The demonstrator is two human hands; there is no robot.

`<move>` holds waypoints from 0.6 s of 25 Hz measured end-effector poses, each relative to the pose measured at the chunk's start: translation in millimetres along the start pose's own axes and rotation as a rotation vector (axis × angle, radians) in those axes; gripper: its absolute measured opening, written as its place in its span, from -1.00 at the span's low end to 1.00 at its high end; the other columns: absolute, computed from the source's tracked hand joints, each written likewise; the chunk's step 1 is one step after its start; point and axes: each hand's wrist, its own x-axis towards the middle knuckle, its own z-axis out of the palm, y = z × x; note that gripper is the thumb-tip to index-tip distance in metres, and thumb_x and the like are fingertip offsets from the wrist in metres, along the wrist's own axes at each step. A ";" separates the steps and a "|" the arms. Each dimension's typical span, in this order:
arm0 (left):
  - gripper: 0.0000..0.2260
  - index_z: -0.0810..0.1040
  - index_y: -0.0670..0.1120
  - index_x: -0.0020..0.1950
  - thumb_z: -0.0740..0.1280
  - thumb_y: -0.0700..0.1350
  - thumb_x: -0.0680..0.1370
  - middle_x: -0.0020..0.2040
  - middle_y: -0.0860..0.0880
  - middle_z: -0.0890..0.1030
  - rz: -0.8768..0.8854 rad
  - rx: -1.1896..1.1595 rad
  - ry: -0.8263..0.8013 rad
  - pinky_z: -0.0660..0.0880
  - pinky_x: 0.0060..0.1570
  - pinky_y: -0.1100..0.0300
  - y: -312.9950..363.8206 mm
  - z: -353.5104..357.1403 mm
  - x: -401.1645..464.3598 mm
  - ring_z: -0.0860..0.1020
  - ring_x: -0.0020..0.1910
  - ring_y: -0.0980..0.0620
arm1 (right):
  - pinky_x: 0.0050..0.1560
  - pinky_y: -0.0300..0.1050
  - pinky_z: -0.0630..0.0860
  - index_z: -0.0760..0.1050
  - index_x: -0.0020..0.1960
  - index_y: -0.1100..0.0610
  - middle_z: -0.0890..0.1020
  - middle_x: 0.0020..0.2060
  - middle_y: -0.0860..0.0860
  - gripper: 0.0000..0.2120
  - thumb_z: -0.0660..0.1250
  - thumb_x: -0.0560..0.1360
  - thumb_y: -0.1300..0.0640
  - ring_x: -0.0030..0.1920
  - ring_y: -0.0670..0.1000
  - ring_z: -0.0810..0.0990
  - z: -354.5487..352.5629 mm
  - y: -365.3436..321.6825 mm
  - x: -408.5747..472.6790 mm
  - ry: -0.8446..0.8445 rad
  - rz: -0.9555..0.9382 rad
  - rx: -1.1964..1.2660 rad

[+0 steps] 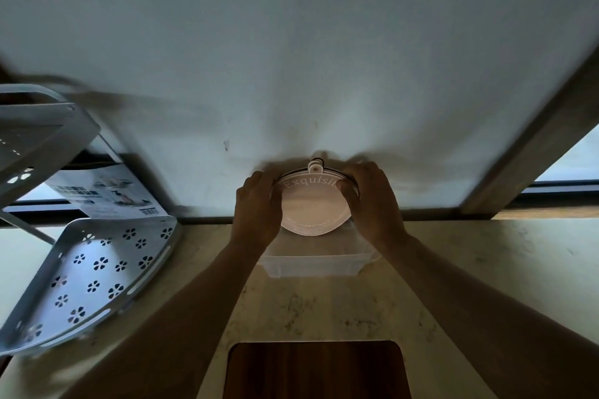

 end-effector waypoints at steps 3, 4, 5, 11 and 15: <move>-0.70 0.50 -0.07 0.24 0.30 -0.25 0.52 0.17 -0.09 0.53 0.012 0.080 -0.058 0.35 0.16 0.02 0.9 3.6 0.7 0.51 0.13 -0.13 | 0.02 -0.02 0.42 0.50 0.09 0.23 0.52 0.07 0.16 -0.81 0.35 0.54 0.14 0.03 0.15 0.46 1.6 -1.0 0.7 0.020 0.006 0.002; -0.70 0.50 -0.08 0.25 0.31 -0.24 0.52 0.18 -0.11 0.52 0.000 0.106 -0.072 0.34 0.17 0.01 0.2 4.3 1.1 0.49 0.15 -0.14 | 0.03 -0.02 0.43 0.49 0.08 0.23 0.51 0.08 0.17 -0.80 0.36 0.52 0.14 0.03 0.15 0.46 2.3 -1.0 0.5 0.014 0.005 -0.005; -0.71 0.50 -0.09 0.25 0.32 -0.22 0.52 0.19 -0.12 0.50 -0.013 0.122 -0.082 0.33 0.19 -0.01 -0.6 4.4 1.7 0.49 0.17 -0.15 | 0.03 0.00 0.44 0.49 0.08 0.24 0.50 0.09 0.16 -0.78 0.37 0.50 0.15 0.04 0.15 0.45 2.9 -1.2 0.0 0.006 0.002 -0.012; -0.74 0.51 -0.11 0.23 0.33 -0.15 0.54 0.22 -0.16 0.47 -0.031 0.190 -0.098 0.33 0.19 -0.06 -3.7 5.1 3.3 0.44 0.22 -0.19 | 0.11 0.02 0.47 0.55 0.08 0.22 0.48 0.13 0.18 -0.71 0.45 0.38 0.20 0.10 0.17 0.45 2.8 0.8 -0.5 -0.019 0.007 -0.059; -0.77 0.49 -0.14 0.20 0.32 -0.17 0.55 0.24 -0.18 0.45 -0.045 0.188 -0.102 0.33 0.19 -0.07 -1.9 5.5 3.8 0.42 0.22 -0.21 | 0.14 0.04 0.44 0.56 0.09 0.21 0.49 0.15 0.20 -0.76 0.44 0.44 0.19 0.12 0.20 0.45 1.6 4.4 0.1 -0.026 -0.018 -0.073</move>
